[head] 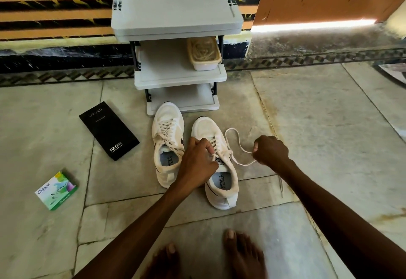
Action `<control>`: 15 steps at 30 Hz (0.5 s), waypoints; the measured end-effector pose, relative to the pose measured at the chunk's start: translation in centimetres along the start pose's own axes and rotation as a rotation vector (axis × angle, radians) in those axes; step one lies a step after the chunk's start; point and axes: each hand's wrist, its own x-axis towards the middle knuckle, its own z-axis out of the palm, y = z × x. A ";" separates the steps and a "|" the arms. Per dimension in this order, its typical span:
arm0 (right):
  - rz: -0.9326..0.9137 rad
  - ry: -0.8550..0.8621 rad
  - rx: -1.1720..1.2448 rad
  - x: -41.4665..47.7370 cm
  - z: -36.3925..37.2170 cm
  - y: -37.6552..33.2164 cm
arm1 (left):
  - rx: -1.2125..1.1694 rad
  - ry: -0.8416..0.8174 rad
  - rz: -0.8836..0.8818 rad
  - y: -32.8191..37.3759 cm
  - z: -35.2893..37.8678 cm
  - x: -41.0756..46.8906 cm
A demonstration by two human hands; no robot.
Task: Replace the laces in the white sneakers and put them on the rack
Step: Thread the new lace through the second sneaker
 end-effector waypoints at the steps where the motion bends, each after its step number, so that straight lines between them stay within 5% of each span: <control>1: 0.005 0.019 0.009 0.3 0.3 0.1 | -0.006 -0.002 0.001 0.0 0.0 0.0; 9: -0.221 0.125 -0.037 1.9 3.5 1.4 | -0.084 0.045 -0.022 -0.4 0.2 -0.3; 15: -0.114 0.058 0.977 -0.8 0.4 -1.5 | -0.029 0.088 0.038 -0.5 0.2 -1.1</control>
